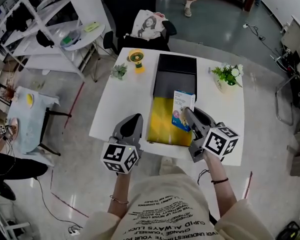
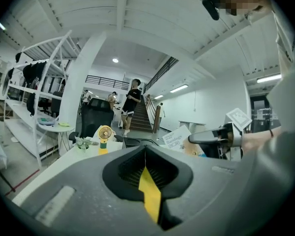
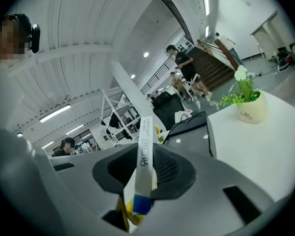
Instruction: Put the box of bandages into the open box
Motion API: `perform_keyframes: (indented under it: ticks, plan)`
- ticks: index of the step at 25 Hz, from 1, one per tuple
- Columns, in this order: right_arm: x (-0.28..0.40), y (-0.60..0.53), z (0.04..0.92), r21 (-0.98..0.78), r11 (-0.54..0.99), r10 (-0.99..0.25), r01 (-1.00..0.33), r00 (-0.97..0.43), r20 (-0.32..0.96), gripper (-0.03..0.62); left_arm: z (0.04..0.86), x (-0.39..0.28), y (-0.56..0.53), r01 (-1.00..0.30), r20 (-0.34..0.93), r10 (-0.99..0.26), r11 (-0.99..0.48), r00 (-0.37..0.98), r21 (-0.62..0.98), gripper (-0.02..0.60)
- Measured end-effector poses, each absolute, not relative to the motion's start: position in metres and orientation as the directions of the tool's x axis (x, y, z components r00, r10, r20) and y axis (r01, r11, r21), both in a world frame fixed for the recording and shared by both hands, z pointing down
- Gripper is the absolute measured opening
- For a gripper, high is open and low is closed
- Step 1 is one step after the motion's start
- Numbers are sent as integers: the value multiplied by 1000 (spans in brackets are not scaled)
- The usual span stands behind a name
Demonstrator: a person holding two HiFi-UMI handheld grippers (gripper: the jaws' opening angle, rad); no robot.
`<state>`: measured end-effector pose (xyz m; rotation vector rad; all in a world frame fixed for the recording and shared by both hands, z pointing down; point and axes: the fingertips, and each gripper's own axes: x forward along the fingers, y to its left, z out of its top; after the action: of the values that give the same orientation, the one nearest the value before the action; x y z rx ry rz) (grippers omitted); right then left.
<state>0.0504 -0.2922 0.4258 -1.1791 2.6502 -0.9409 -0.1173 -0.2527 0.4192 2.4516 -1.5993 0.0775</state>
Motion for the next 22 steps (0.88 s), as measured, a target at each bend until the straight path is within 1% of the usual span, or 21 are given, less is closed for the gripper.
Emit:
perform_keyframes:
  ticks: [12,17,22]
  plan:
    - [14,-312,477,-649,520,-522,-556,-808,274,91,470,-107,-293,-917,255,-885,-345,389,201,23]
    - [0,-310,506,-675,475,-450,-565,-815,365,91,488,-108,-295,-914,294,-873,-326,389,242,23]
    - [-4,-319,526,-702,395,-421,-592,-796,435,91,500,-106,-298,-906,328,-852,-331,408,265,23]
